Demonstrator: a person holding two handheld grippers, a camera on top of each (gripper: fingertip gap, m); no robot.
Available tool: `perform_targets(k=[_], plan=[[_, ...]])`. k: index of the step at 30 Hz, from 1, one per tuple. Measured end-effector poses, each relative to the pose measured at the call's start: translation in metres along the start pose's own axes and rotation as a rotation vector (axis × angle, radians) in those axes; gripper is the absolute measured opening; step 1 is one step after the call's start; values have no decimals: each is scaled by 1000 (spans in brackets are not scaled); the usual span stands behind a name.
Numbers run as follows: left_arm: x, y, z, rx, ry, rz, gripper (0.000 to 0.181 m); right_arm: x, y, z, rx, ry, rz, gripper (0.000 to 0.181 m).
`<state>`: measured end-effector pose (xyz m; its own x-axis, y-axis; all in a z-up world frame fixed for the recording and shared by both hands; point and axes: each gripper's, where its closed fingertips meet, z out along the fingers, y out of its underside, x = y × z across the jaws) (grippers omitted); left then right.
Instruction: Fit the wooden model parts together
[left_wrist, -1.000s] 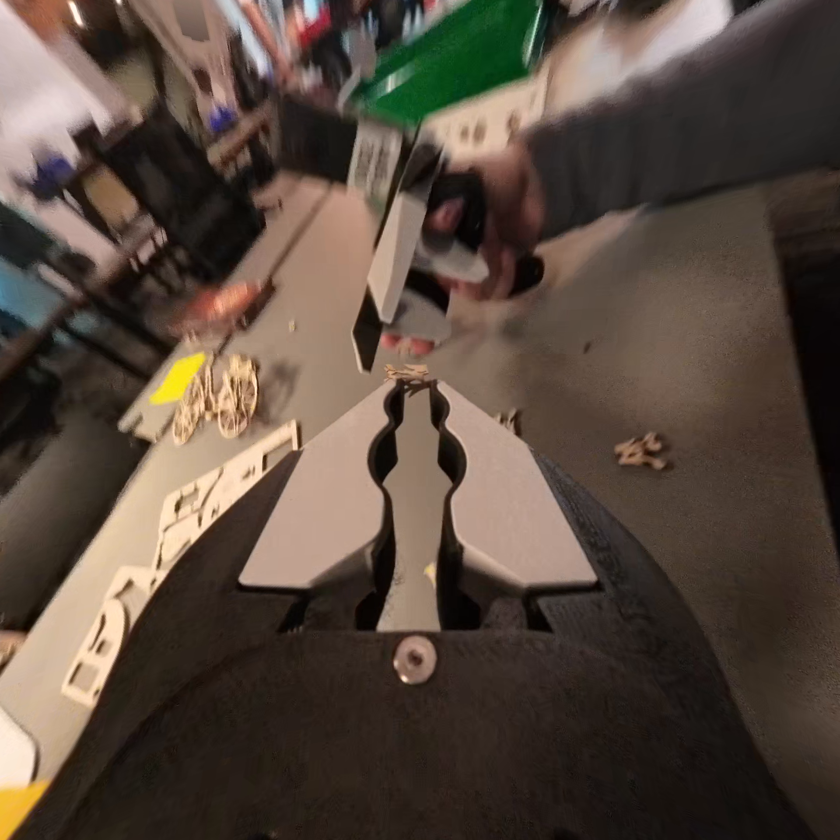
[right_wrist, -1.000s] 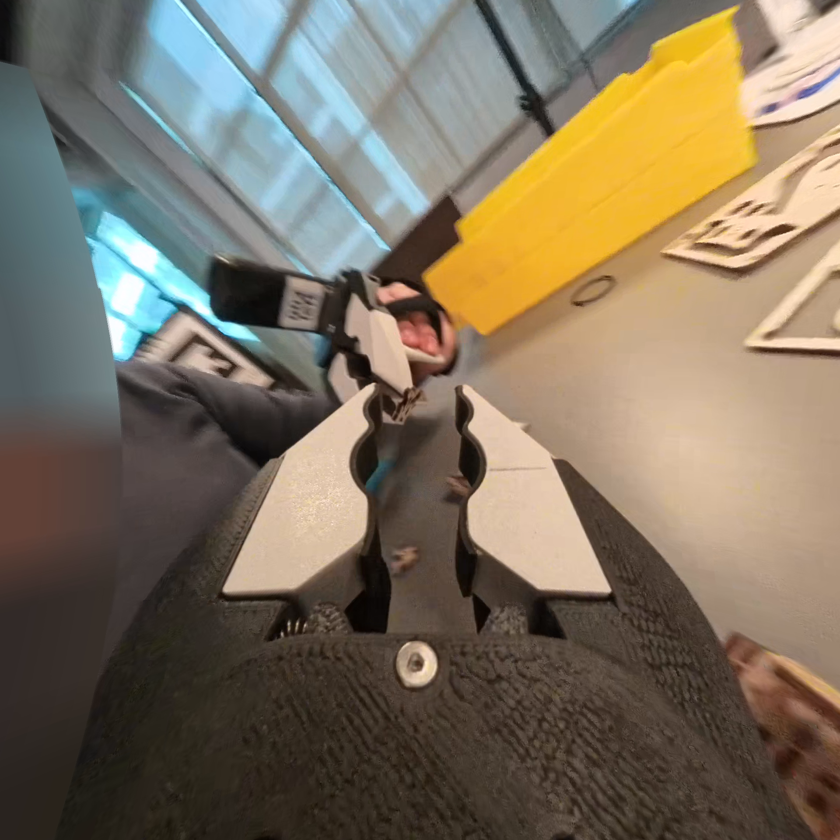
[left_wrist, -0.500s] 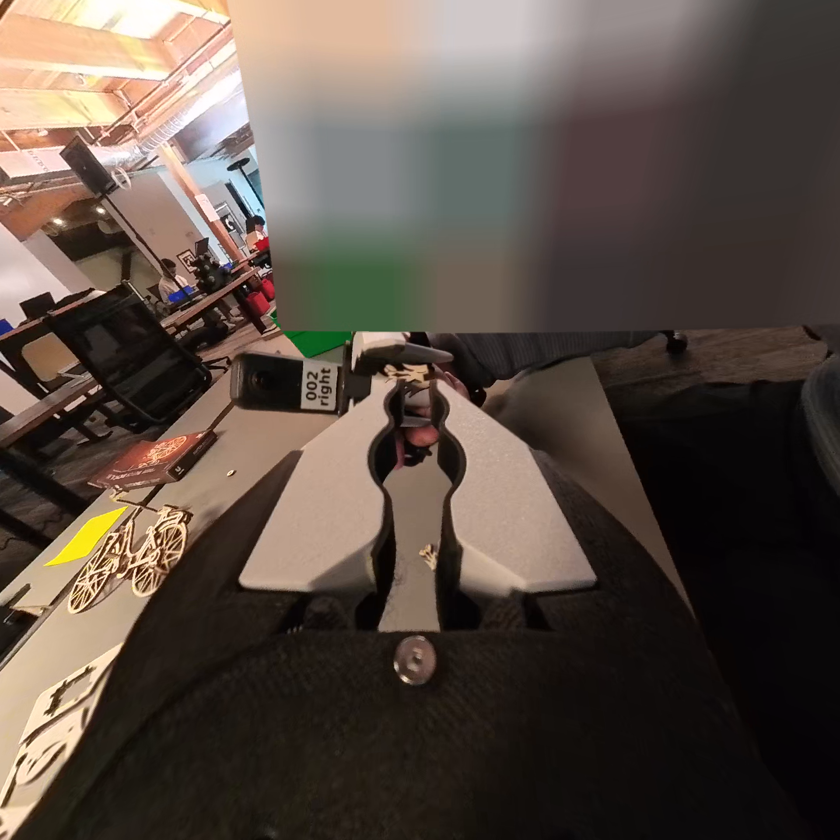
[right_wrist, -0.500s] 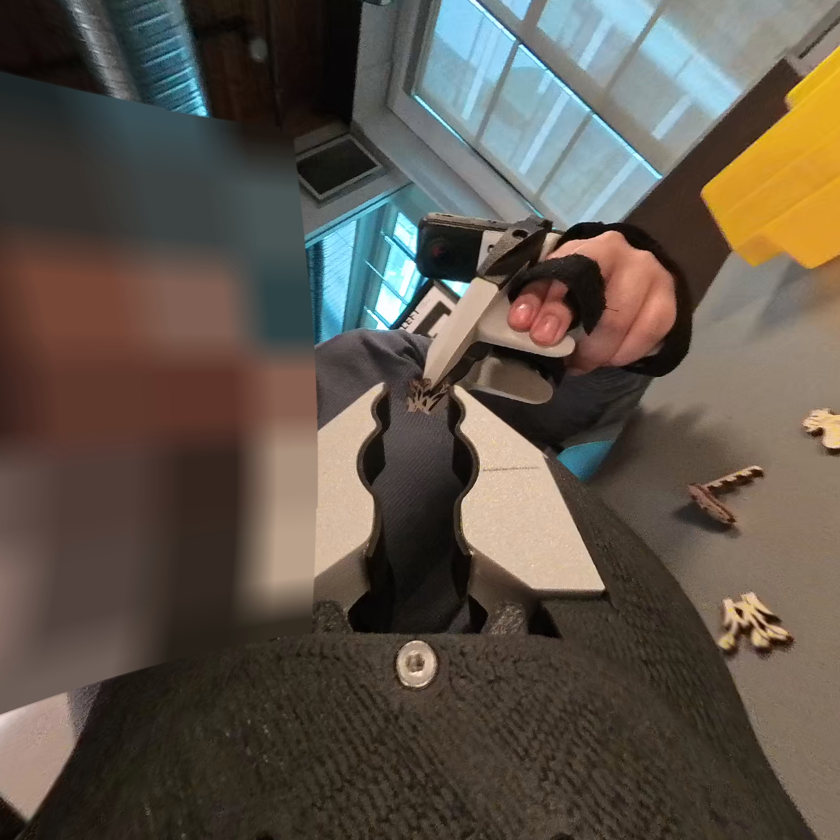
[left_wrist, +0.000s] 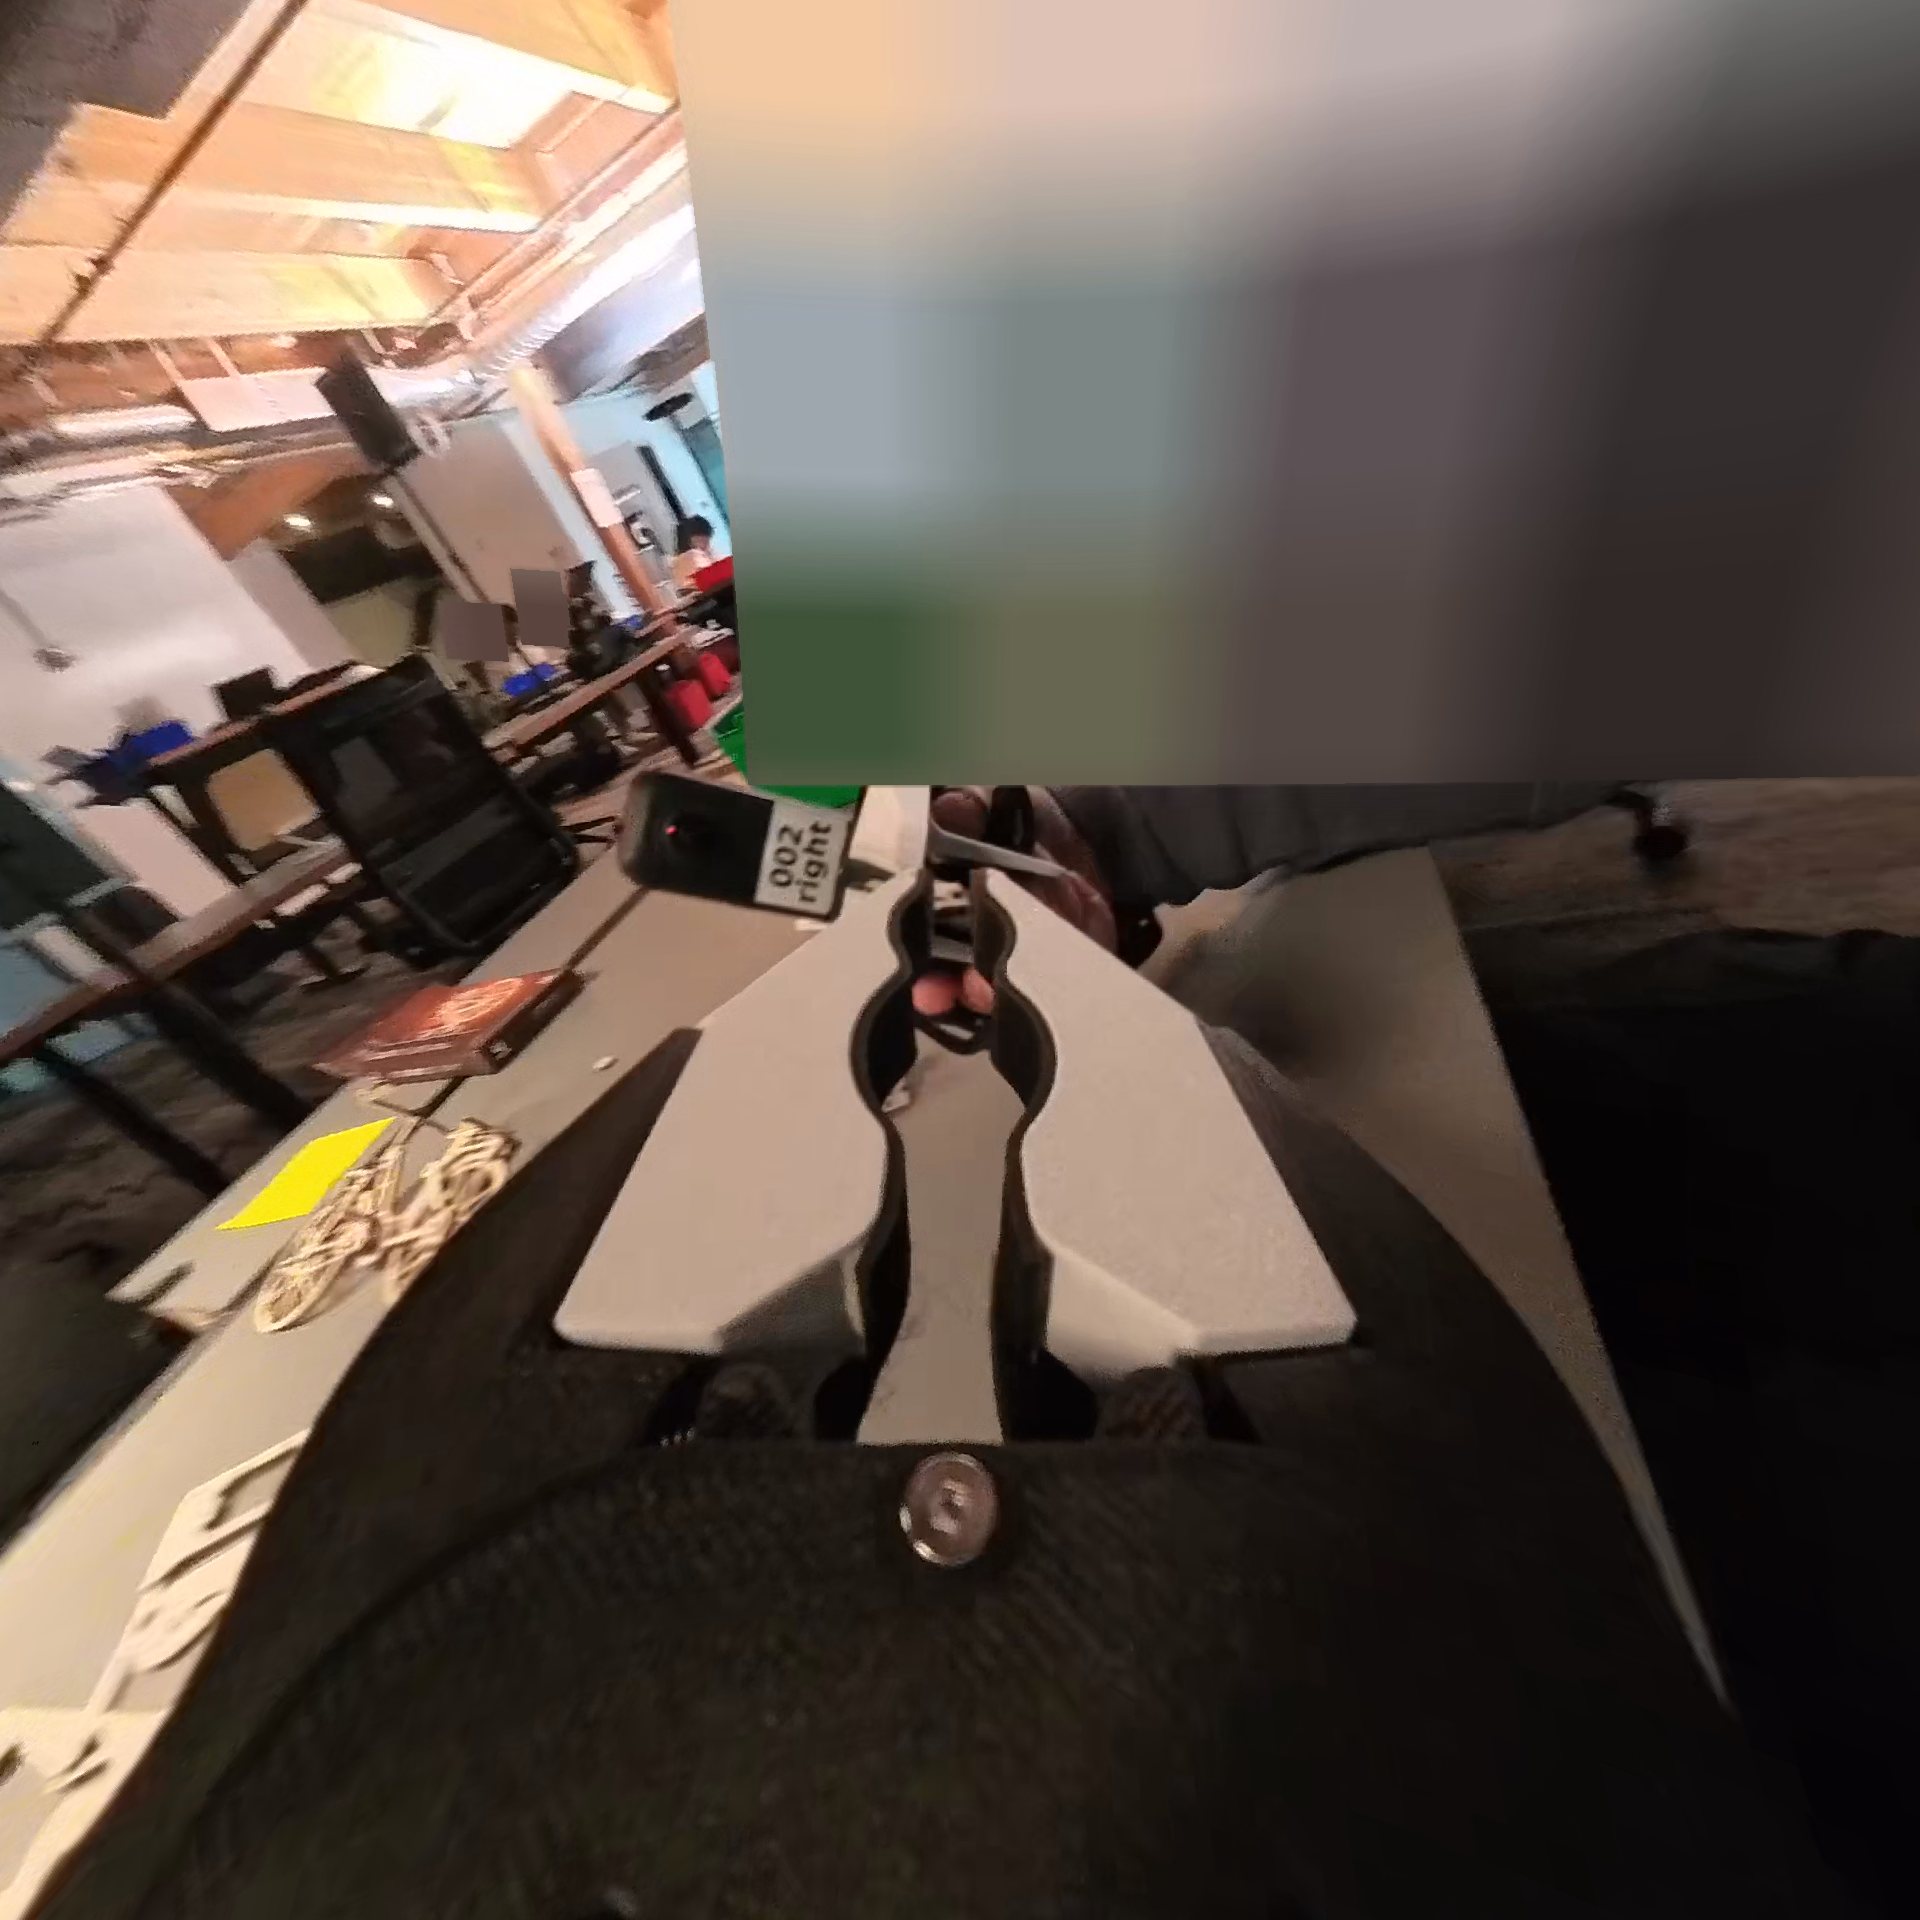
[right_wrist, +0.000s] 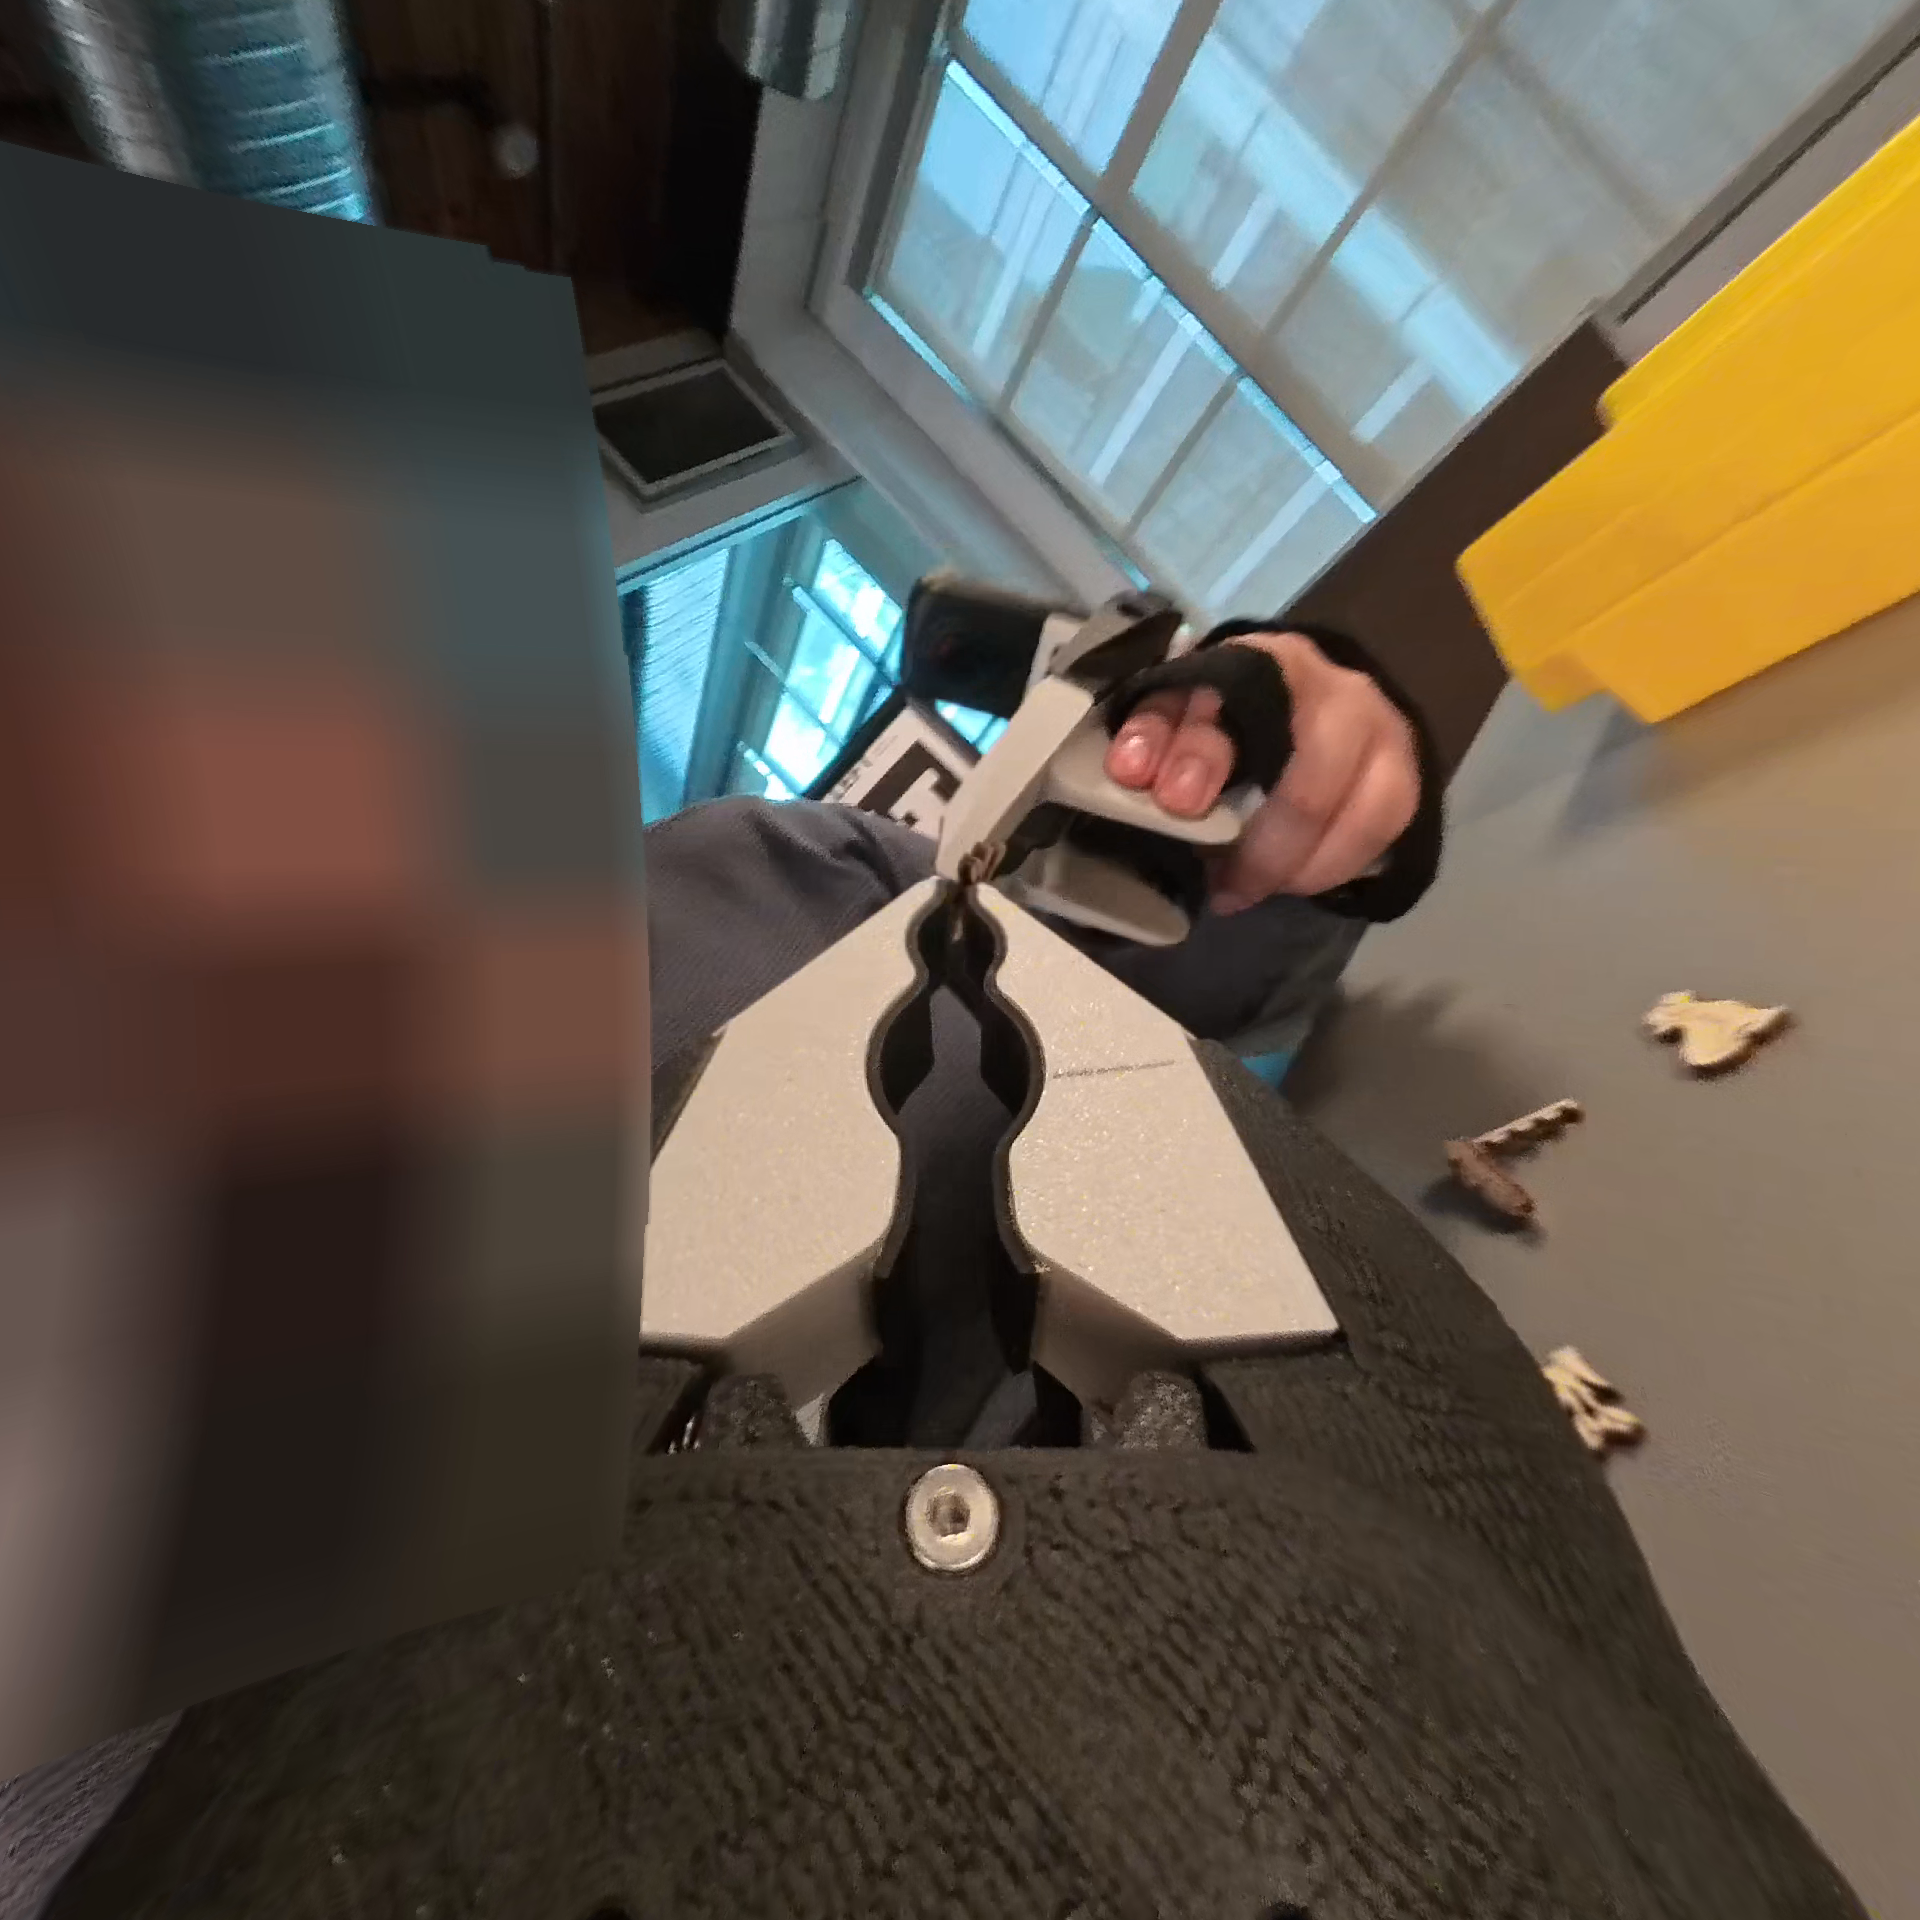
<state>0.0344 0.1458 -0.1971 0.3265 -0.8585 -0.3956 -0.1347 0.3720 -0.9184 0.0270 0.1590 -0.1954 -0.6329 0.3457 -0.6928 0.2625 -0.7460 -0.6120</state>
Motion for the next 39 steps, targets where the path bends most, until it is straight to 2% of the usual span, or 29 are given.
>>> perform_targets(k=[1,4,6,11,14,17,21,23,25,29,31,35,39], plan=[[0,3,1,-31,-26,47,6,1,-4,-2,20,14,-18,0],[-4,12,5,-119,-129,213,7,10,-10,-4,50,84,-67,0],[-11,23,6,-189,-187,216,6,18,-12,-6,54,149,-110,0],[-32,25,-5,-132,-366,-53,0,19,-21,-10,83,244,-295,0],[-36,29,-5,-100,-386,-246,7,16,-24,-10,89,255,-354,0],[-35,32,0,-84,-339,-426,19,15,-20,-6,68,258,-388,0],[-31,24,4,18,-231,-609,13,10,-23,-7,79,261,-441,0],[-30,18,4,72,-188,-648,4,9,-23,-7,81,267,-456,0],[-29,18,6,83,-176,-674,3,8,-24,-8,83,269,-464,0],[-28,18,9,102,-150,-733,19,8,-26,-9,95,272,-475,0],[-30,15,8,131,-133,-767,21,7,-26,-9,94,273,-479,0],[-33,18,10,130,-136,-800,17,6,-25,-8,92,266,-488,0],[-32,14,13,159,-118,-816,1,6,-27,-10,107,273,-484,0]])
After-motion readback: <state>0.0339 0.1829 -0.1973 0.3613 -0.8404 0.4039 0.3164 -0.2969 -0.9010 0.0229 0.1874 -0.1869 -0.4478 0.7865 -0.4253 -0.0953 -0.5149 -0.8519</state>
